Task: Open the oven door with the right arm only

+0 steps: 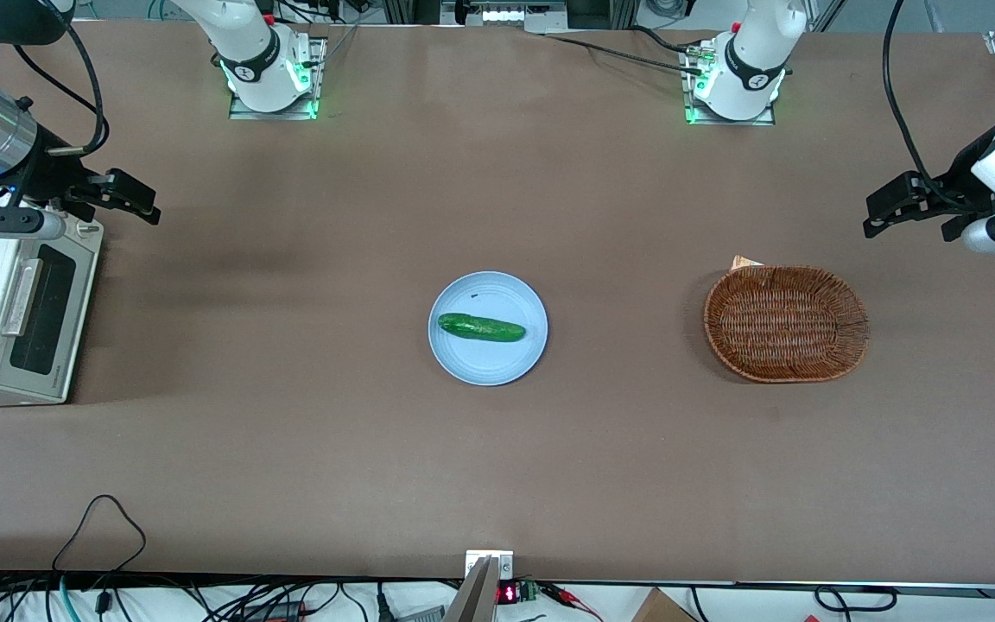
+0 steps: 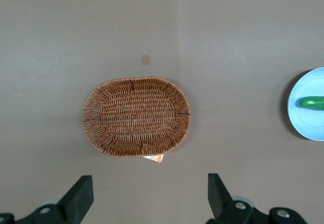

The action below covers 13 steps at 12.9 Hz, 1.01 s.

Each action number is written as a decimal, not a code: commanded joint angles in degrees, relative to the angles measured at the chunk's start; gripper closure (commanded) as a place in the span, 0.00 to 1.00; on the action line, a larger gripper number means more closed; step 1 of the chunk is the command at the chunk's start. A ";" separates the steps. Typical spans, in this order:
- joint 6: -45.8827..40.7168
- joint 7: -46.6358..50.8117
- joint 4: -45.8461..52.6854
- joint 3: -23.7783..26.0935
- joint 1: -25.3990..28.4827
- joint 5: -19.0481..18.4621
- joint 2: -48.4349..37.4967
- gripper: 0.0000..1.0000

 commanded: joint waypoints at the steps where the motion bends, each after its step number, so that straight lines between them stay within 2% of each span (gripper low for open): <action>1: -0.94 -0.13 0.85 0.14 -0.38 0.96 0.21 0.01; 13: -1.38 -1.18 1.55 0.14 -0.11 0.25 -0.05 0.01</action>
